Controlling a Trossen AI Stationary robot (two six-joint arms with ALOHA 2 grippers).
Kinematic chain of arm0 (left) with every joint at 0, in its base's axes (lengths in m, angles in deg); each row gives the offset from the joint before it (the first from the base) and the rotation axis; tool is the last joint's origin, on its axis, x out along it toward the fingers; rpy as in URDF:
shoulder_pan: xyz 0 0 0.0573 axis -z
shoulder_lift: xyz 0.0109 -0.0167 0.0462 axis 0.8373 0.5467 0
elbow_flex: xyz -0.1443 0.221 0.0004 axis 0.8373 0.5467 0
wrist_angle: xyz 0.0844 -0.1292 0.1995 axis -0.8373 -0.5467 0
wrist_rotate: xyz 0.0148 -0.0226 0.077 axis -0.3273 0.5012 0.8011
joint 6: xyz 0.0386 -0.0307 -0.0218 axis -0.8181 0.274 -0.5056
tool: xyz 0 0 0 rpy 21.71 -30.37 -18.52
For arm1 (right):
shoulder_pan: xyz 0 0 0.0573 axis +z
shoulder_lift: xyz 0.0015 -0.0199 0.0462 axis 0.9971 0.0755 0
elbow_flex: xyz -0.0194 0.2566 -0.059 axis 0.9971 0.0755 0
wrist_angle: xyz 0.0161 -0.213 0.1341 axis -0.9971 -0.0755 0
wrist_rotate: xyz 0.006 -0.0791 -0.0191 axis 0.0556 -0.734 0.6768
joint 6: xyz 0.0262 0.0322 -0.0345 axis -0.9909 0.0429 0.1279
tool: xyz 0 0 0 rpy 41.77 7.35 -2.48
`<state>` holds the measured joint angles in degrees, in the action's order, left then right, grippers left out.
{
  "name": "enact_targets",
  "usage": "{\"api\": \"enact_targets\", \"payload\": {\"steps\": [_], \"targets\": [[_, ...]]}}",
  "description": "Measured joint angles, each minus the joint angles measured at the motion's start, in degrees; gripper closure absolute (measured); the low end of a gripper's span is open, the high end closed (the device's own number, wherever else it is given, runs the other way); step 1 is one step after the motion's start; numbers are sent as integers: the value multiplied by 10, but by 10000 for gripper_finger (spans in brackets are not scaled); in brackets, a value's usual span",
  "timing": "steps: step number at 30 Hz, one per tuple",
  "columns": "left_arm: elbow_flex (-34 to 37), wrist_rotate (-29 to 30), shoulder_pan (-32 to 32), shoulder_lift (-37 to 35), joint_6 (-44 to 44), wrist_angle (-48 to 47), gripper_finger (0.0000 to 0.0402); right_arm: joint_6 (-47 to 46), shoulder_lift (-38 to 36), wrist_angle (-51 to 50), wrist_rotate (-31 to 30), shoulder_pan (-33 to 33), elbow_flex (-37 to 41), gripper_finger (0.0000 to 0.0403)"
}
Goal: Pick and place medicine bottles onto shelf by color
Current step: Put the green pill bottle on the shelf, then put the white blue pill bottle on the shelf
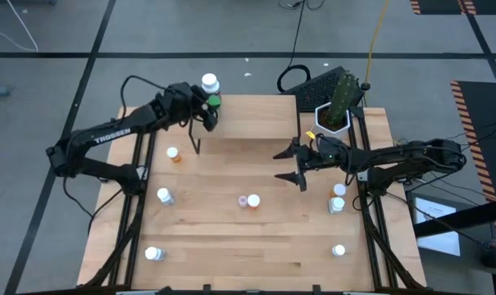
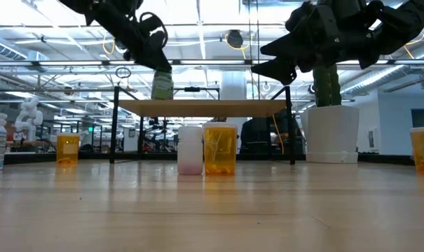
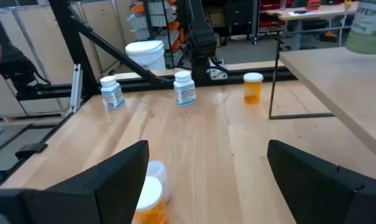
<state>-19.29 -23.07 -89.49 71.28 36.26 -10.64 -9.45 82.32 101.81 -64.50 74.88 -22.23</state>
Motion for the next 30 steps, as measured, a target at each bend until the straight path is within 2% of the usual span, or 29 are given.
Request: {"api": "enact_targets", "payload": {"steps": [9,19,26,30], "targets": [[16,-23,-35,-1,5,0,191,-12,0,-20,-7,0,0,78],[38,-24,-35,-1,16,32,185,-28,0,-11,-6,0,0,78],[39,-20,-33,-1,15,28,123,-41,-4,4,-4,0,0,78],[39,-18,-22,-10,13,14,83,-22,-32,-58,25,0,0,84]]}}
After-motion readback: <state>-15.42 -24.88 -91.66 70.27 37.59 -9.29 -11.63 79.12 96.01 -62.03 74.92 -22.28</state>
